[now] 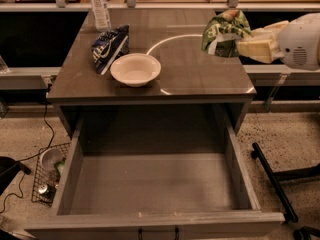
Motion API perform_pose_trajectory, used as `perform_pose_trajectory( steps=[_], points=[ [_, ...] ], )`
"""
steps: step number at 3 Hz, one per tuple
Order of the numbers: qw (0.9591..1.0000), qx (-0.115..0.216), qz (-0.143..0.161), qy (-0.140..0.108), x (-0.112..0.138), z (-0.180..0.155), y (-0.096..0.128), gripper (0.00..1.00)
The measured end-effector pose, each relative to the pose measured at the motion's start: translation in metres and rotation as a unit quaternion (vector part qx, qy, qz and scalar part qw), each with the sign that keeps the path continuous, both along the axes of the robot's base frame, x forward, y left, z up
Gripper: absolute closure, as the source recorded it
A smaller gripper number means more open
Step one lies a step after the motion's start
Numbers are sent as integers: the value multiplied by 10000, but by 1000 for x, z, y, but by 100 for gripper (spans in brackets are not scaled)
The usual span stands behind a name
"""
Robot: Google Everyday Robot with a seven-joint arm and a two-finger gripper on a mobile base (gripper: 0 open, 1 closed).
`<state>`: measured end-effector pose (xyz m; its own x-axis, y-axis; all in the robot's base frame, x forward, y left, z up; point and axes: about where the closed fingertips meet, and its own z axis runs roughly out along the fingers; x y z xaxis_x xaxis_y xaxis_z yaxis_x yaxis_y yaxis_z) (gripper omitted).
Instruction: Place green jalapeno chip bag into top drawer
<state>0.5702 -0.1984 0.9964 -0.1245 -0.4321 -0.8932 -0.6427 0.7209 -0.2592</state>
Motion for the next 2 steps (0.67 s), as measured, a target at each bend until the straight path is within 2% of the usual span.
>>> perform_pose_trajectory(
  steps=[1, 2],
  points=[
    [9989, -96, 458, -8, -52, 4, 8, 100],
    [9989, -96, 458, -9, -52, 4, 9, 100]
  ],
)
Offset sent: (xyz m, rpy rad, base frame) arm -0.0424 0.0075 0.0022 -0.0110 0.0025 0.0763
